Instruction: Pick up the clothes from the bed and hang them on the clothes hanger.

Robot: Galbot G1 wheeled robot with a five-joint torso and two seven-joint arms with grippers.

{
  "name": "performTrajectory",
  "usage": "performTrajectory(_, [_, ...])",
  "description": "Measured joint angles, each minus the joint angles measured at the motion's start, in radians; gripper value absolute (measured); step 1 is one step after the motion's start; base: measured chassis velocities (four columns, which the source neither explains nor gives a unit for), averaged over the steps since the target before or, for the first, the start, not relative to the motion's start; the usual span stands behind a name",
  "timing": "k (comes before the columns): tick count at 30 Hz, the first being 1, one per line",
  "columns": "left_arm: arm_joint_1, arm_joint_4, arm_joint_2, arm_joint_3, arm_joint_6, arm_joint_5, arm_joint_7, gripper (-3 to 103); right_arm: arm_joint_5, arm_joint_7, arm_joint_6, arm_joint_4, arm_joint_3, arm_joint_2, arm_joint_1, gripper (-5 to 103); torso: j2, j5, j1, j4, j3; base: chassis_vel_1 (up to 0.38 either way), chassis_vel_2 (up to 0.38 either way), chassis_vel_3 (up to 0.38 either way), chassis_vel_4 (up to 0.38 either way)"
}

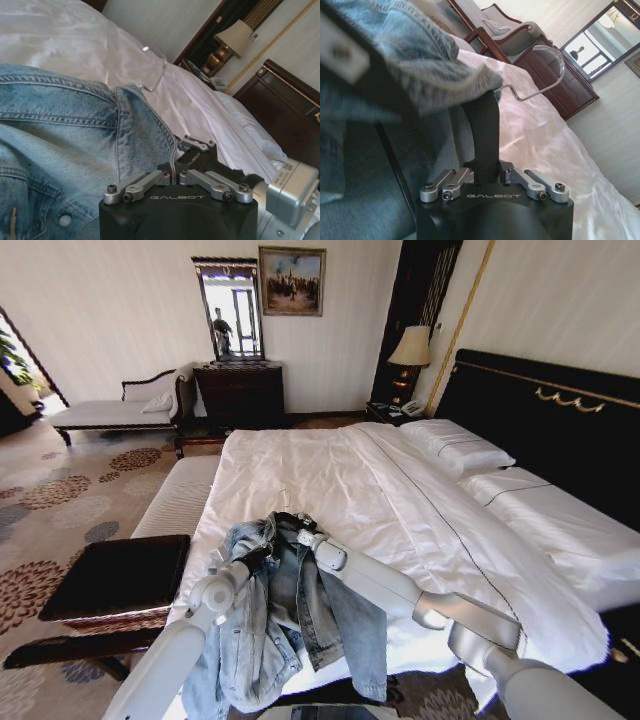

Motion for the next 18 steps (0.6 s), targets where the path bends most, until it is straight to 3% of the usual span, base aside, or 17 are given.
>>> performTrajectory(11, [0.081,-0.019,0.03,-0.021,0.005,0.064,0.019,-1,-0.001,0.007,0.017,0.015,0.01,-0.003,-0.001,21,0.0,0.0,0.0,0.0001,0.0,0.0,0.0,0.0,0.0])
performTrajectory(13, [0.086,-0.026,0.033,-0.022,0.013,0.069,0.02,3,-0.003,0.01,0.021,0.015,0.014,0.001,-0.007,21,0.0,0.0001,0.0,0.0001,0.0,0.0,0.0,0.0,0.0])
performTrajectory(17, [0.112,-0.062,0.049,-0.039,0.019,0.112,0.021,24,-0.011,0.016,0.036,0.015,0.026,0.008,-0.029,21,0.0,0.0,0.0,0.0001,0.0,0.0,0.0,0.0,0.0])
performTrajectory(18, [0.112,-0.062,0.049,-0.039,0.019,0.112,0.021,24,-0.011,0.016,0.036,0.015,0.026,0.008,-0.029,21,0.0,0.0,0.0,0.0001,0.0,0.0,0.0,0.0,0.0])
